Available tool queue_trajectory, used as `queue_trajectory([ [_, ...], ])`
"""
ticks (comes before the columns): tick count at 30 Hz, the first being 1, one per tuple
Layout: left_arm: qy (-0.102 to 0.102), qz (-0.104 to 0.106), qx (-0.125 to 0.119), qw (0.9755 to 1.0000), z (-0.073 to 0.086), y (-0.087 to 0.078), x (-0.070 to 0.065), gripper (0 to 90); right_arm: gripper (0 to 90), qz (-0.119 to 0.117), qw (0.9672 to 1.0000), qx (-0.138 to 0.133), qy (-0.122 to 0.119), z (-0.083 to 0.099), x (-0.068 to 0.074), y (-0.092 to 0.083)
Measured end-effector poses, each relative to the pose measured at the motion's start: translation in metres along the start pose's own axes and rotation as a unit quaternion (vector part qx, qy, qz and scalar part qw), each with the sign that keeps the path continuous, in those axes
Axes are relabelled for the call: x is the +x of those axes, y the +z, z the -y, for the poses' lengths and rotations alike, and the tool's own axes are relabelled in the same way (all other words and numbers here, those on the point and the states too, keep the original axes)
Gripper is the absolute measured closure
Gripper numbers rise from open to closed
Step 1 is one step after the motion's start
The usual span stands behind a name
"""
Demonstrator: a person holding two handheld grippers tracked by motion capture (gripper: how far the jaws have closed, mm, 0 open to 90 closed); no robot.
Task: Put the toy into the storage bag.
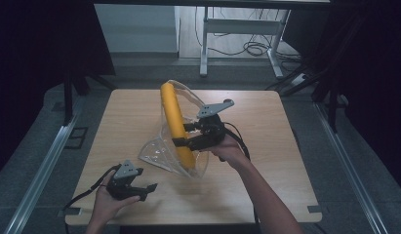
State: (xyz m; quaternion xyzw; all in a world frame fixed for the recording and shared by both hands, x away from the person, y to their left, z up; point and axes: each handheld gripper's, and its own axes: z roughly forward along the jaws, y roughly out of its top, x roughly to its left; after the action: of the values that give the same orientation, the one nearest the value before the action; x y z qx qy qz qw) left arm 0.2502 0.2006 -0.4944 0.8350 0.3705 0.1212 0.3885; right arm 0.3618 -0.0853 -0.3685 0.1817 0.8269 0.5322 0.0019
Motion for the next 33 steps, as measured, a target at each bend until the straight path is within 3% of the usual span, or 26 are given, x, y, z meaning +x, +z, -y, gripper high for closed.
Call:
queue_trajectory([
  [5,0.001,0.000,0.001,1.0000,0.000,0.000,0.000,20.9,26.7,0.033,0.9993,-0.014,-0.010,0.002,0.006,-0.006],
  [16,0.001,-0.001,0.002,1.0000,0.000,0.001,0.000,20.9,29.8,0.042,0.9979,-0.046,-0.018,0.019,0.008,-0.035],
  [24,0.001,0.000,0.004,1.0000,0.000,0.002,-0.001,20.9,32.0,0.068,0.9964,-0.050,-0.004,0.039,0.002,-0.058],
  [33,0.001,0.000,0.006,1.0000,0.001,0.003,-0.001,20.9,32.3,0.113,0.9925,-0.046,0.010,0.066,-0.009,-0.079],
])
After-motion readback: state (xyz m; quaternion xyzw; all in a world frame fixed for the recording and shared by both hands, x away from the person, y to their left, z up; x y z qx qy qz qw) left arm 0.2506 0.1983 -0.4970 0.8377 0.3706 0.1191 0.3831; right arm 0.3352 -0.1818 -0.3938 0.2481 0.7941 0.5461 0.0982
